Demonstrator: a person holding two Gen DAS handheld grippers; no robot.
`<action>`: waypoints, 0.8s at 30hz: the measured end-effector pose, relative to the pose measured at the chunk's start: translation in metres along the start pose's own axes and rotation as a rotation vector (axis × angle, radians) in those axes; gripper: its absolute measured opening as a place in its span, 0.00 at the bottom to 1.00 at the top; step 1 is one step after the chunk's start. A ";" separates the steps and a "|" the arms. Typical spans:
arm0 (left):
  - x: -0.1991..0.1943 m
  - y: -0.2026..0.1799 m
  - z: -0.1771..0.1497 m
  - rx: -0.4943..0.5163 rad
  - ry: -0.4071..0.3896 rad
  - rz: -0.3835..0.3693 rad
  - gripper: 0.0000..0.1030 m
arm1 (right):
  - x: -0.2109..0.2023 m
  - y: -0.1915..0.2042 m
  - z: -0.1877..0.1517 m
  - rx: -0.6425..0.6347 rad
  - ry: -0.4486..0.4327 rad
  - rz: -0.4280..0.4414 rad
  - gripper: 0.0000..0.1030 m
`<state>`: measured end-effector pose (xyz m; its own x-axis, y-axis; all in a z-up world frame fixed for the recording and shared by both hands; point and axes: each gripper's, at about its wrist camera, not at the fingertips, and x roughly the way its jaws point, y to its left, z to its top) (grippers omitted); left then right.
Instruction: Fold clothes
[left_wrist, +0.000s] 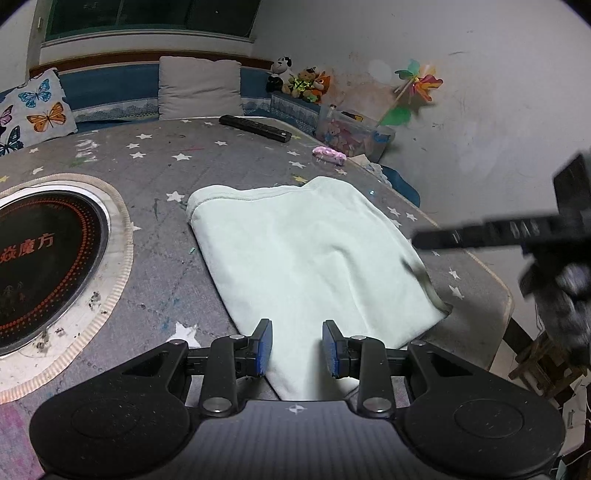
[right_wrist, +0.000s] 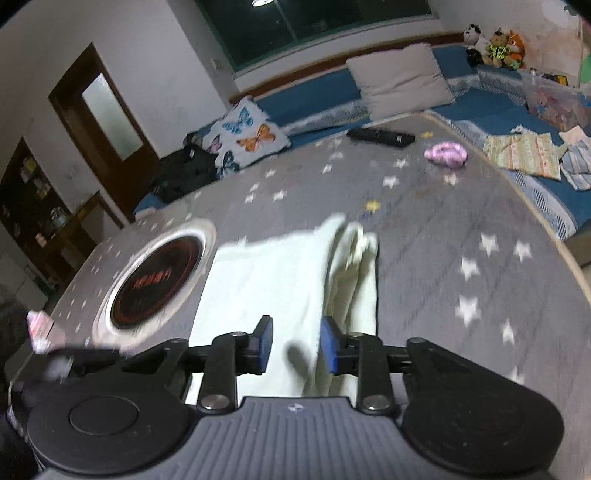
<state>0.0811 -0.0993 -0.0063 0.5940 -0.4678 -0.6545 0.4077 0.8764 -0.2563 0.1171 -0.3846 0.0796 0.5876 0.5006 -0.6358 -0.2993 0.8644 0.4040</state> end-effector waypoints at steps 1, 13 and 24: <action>0.000 -0.001 0.000 0.002 0.001 0.000 0.32 | -0.003 0.001 -0.007 0.004 0.015 0.000 0.29; 0.008 -0.005 -0.006 0.037 0.018 0.009 0.31 | -0.015 0.010 -0.034 -0.018 0.022 -0.080 0.03; 0.007 -0.003 -0.005 0.069 0.021 0.024 0.31 | -0.023 0.006 -0.027 -0.061 -0.031 -0.172 0.13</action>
